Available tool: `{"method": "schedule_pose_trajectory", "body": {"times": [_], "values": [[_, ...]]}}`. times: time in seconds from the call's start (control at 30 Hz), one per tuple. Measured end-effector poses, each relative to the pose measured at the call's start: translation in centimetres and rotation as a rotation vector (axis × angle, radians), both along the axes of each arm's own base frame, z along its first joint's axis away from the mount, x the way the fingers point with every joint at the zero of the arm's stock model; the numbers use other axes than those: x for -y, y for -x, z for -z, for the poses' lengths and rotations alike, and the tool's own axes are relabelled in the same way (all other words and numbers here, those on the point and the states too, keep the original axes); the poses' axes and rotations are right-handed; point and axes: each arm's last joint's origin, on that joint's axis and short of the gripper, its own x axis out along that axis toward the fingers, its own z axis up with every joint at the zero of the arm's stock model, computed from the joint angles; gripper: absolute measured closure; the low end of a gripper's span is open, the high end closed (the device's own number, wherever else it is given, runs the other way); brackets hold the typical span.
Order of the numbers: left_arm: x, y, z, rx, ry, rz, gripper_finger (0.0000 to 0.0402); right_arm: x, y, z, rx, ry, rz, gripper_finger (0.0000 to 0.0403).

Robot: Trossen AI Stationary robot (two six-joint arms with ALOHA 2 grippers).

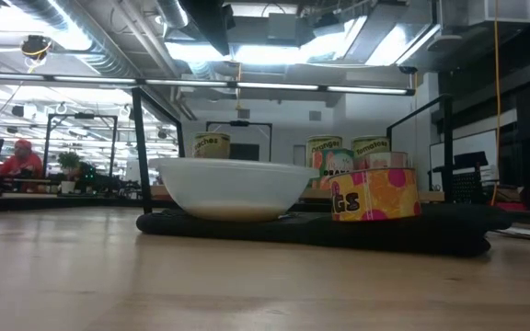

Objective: Pick and place cans onto a shelf
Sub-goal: Put the canned pears on the shelf

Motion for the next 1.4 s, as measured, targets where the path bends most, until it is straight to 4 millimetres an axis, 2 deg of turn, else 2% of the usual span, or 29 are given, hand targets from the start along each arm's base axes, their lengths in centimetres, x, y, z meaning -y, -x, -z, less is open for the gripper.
{"method": "schedule_pose_trajectory", "body": {"times": [0.17, 0.33, 0.4, 0.6, 0.7, 0.83, 1.07, 1.23, 1.4], "values": [[0.0, 0.0, 0.0, 0.0, -0.003, 0.006, 0.0357, 0.0, 0.0, 0.0, 0.003, 0.004, 0.002, 0.0325], [0.0, 0.9, -1.0, 0.029, -0.012, 0.018, 0.0357, 0.0, 0.0, 0.1, 0.008, 0.01, 0.004, 0.0375], [0.1, 1.8, -1.9, 0.05, -0.015, 0.022, 0.0357, 0.1, 0.0, 0.1, 0.008, 0.015, 0.003, 0.0393], [0.3, 6.1, -5.3, 0.17, -0.022, 0.023, 0.0357, 0.2, -0.2, 0.1, 0.047, 0.041, 0.023, 0.0395], [0.6, 8.5, -5.6, 0.225, -0.02, 0.022, 0.0357, 0.2, -0.5, -0.3, 0.055, 0.041, 0.037, 0.0399], [1.3, 11.0, -3.4, 0.312, 0.006, 0.014, 0.0357, 0.7, -1.4, -1.0, 0.062, 0.064, 0.062, 0.04], [2.5, 14.3, 2.8, 0.35, 0.095, -0.028, 0.0357, 2.2, -4.1, -3.2, 0.123, 0.05, 0.078, 0.0401], [3.4, 15.6, 6.7, 0.351, 0.146, -0.025, 0.0357, 4.0, -6.7, -5.7, 0.23, 0.041, 0.041, 0.0401], [4.3, 16.1, 9.2, 0.401, 0.175, 0.022, 0.0357, 6.6, -9.3, -8.8, 0.367, 0.061, 0.016, 0.0402]]}}
